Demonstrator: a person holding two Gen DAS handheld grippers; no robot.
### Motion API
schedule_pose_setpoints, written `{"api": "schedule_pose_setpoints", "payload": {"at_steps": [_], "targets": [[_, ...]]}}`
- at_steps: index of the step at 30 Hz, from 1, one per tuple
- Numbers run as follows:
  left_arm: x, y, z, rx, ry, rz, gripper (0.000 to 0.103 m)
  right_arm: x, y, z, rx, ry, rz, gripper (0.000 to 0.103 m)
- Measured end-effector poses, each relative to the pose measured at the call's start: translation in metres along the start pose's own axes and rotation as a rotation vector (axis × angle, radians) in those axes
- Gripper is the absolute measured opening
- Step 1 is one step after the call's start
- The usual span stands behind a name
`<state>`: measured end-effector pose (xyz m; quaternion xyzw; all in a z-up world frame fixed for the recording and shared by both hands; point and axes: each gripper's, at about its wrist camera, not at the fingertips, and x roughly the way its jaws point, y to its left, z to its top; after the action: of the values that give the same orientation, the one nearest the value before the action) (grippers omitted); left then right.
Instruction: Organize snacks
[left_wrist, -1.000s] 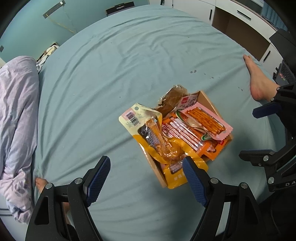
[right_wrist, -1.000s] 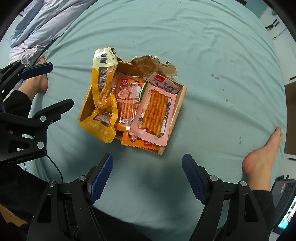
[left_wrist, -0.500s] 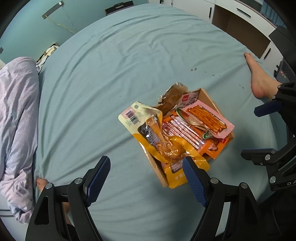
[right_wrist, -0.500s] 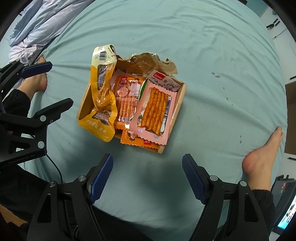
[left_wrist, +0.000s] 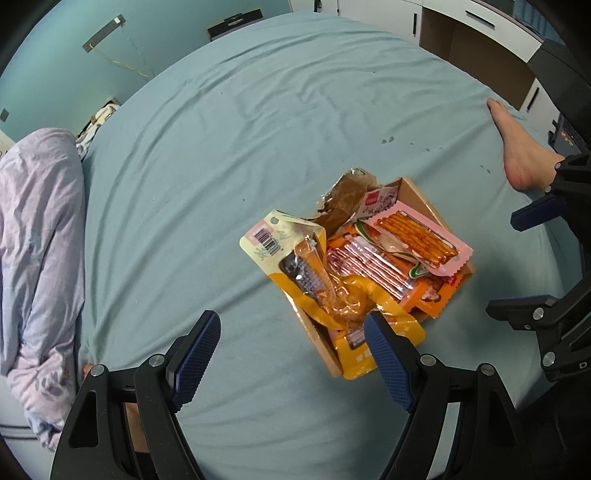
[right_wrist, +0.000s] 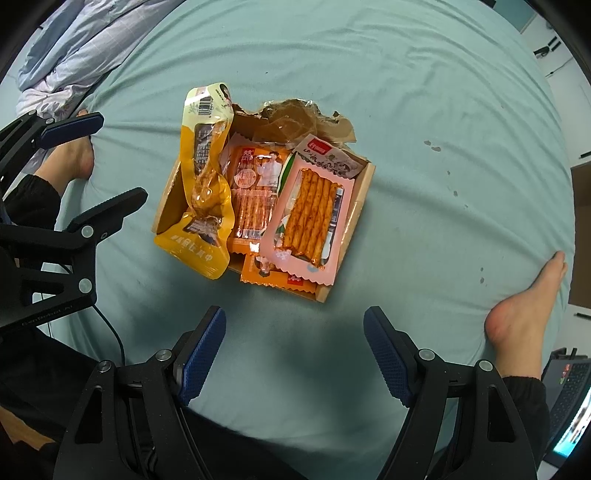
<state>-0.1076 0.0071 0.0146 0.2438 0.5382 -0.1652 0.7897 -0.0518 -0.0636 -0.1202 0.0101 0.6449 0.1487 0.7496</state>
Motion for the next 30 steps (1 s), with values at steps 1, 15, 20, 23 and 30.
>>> {"api": "schedule_pose_setpoints", "payload": {"at_steps": [1,15,20,23,30], "targets": [[-0.0002,-0.0003,0.0002,0.001,0.0,0.001,0.081,0.0001,0.0001,-0.0002,-0.001,0.0,0.0,0.076],[0.0013,-0.0039,-0.0007,0.011,0.005,-0.001,0.081,0.0014,0.0007,-0.0005,0.006,0.008,-0.003,0.076],[0.0022,-0.0057,-0.0011,0.018,0.01,-0.002,0.081,0.0028,0.0012,-0.0003,0.011,0.014,-0.002,0.076],[0.0018,-0.0068,-0.0012,0.023,0.007,-0.002,0.081,0.0031,0.002,-0.0004,0.01,0.015,-0.002,0.076],[0.001,-0.004,-0.0005,-0.001,-0.003,-0.047,0.081,0.0043,0.0019,-0.0004,0.008,0.019,-0.004,0.076]]}}
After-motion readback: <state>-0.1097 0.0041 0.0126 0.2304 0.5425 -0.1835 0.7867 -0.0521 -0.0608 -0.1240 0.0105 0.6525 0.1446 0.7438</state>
